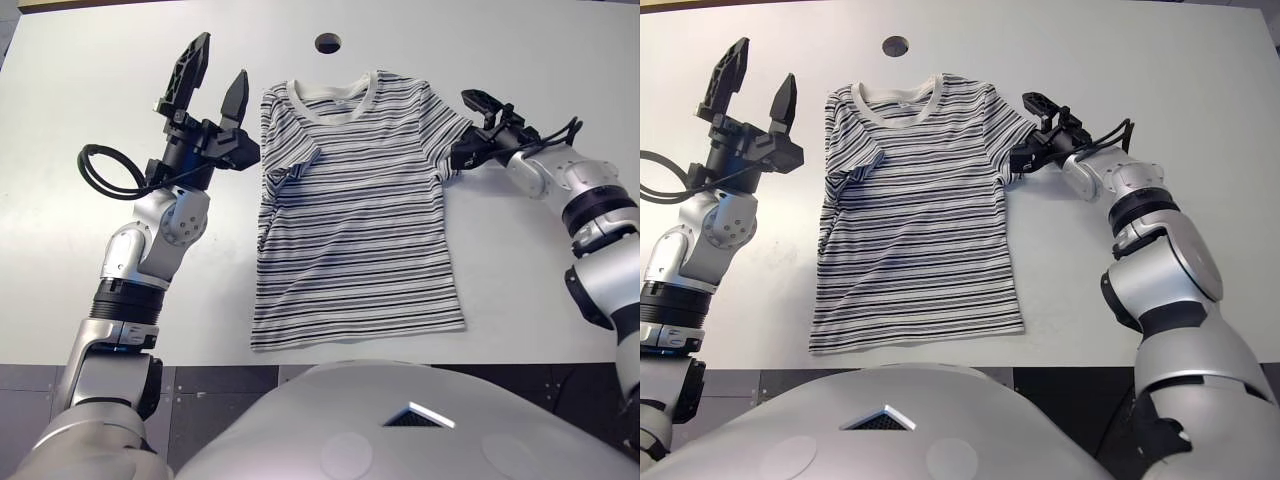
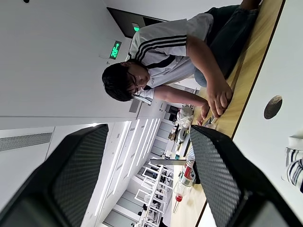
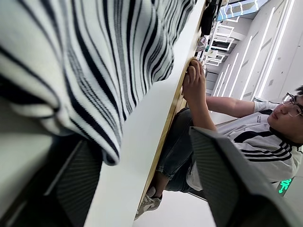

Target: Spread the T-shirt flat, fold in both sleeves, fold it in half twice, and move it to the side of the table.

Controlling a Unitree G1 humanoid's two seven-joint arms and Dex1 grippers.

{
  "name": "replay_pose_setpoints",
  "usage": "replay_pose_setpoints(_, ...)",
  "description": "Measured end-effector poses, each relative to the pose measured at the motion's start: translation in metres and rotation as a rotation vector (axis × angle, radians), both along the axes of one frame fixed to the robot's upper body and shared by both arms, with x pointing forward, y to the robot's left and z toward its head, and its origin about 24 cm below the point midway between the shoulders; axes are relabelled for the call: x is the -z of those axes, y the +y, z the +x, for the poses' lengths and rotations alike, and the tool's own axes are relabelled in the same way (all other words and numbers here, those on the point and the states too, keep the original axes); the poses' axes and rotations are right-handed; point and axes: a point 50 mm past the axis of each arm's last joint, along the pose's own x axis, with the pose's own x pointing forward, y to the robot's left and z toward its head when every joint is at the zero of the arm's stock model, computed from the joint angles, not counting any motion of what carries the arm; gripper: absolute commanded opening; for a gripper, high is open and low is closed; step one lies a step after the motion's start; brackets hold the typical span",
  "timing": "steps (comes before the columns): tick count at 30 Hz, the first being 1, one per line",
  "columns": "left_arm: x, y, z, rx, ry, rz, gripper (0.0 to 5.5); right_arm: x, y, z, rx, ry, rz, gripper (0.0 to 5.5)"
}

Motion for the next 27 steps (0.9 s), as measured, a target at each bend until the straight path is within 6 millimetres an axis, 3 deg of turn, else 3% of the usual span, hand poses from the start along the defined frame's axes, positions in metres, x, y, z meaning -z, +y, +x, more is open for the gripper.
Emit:
replay_pose_setpoints(14,0.0016,-0.0063,-0.0011,0.02,0.013,-0.014,3.21,-0.0003,0.0045,0.0035,0.025,-0.008,0.013,0.22)
replay_pose_setpoints(27,0.0057,-0.0093,-0.0049,0.038,0.033,-0.02,3.21,-0.0018,0.0022,0.0029,0.055,-0.041,0.078,0.12)
